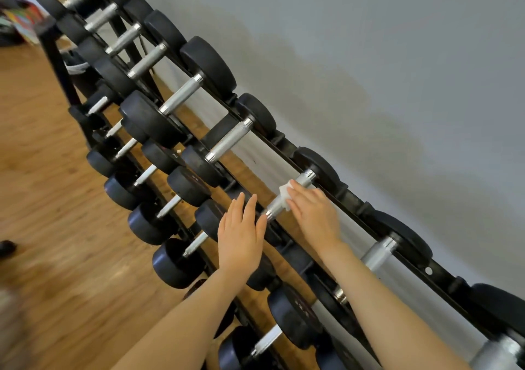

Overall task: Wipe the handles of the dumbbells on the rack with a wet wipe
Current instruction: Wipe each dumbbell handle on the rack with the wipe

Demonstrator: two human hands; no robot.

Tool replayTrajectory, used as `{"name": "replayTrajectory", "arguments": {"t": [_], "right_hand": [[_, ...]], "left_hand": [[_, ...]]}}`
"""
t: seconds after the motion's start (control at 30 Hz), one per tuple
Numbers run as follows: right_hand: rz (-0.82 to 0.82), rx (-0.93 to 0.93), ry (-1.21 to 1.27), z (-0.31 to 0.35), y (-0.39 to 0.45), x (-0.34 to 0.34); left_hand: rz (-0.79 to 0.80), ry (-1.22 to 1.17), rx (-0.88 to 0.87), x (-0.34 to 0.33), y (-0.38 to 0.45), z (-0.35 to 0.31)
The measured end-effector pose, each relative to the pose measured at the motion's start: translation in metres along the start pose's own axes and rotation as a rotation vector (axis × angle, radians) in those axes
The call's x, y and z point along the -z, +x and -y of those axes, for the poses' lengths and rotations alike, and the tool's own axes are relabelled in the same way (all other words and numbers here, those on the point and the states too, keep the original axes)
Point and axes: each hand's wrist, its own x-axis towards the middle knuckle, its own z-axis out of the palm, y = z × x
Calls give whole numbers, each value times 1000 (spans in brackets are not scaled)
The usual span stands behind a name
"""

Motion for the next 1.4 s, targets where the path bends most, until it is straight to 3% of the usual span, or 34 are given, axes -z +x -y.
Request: {"name": "replayTrajectory", "arguments": {"t": [0.17, 0.33, 0.5, 0.7, 0.87, 1.03, 1.2, 1.4], "right_hand": [[-40, -78, 44, -3, -3, -4], [26, 73, 70, 0, -6, -9], [-47, -72, 37, -19, 10, -1], [16, 52, 21, -22, 1, -3], [-15, -63, 4, -22, 5, 1], [46, 60, 0, -15, 2, 1], [33, -68, 43, -17, 15, -1], [92, 36, -27, -33, 28, -2]], "left_hand": [[-5, 75, 17, -1, -1, -1], [5, 113, 41, -2, -2, -3], [-4, 94, 56, -1, -4, -5], [12, 119, 60, -2, -2, -5], [7, 124, 58, -2, -2, -5], [6, 96, 61, -2, -3, -6], [15, 74, 66, -1, -2, -6], [16, 46, 66, 0, -2, -6]]}}
